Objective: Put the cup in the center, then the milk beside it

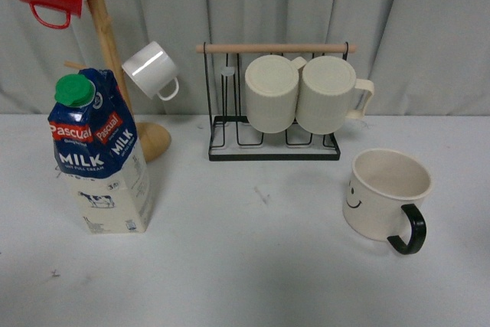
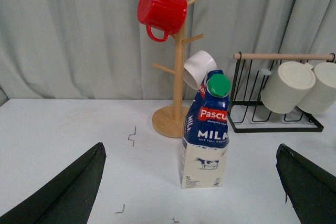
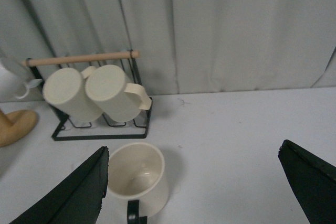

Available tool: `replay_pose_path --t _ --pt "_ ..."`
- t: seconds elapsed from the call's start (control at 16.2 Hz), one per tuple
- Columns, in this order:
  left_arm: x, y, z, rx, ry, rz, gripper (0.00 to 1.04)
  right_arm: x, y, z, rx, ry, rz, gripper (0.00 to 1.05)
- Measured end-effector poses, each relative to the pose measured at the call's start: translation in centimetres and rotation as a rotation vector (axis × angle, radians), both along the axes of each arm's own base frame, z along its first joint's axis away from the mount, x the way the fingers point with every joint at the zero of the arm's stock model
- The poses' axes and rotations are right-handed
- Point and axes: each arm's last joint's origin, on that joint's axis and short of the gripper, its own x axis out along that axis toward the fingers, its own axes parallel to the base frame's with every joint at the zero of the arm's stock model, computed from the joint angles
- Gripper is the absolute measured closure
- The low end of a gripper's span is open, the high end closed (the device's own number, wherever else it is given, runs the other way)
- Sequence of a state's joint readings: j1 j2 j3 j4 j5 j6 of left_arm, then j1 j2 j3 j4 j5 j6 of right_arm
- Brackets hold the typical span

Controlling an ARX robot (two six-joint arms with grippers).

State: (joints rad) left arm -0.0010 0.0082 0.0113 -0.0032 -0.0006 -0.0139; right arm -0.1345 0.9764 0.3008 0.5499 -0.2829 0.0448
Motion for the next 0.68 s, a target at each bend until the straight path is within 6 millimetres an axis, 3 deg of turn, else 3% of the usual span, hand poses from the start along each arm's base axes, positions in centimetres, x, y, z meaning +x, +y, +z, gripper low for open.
replay_pose_path --t 0.06,0.12,0.37,0.62,0.68 --pt "0.0 0.0 0.0 0.0 0.0 0.0 0.07 8.5 1.8 -0.7 -0.007 0.161 -0.091 0.06" --pt "0.0 0.0 0.0 0.0 0.0 0.0 0.07 12.8 4.2 -5.6 0.023 0.451 -0.085 0.06" --pt "0.0 0.0 0.0 0.0 0.0 0.0 0.07 16.1 5.3 -7.5 0.089 0.602 -0.123 0.06" --pt "0.0 0.0 0.0 0.0 0.0 0.0 0.07 17.9 5.9 -9.3 0.114 0.74 -0.144 0.07" --pt "0.0 0.0 0.0 0.0 0.0 0.0 0.07 18.0 6.1 -9.2 0.121 0.745 -0.136 0.15"
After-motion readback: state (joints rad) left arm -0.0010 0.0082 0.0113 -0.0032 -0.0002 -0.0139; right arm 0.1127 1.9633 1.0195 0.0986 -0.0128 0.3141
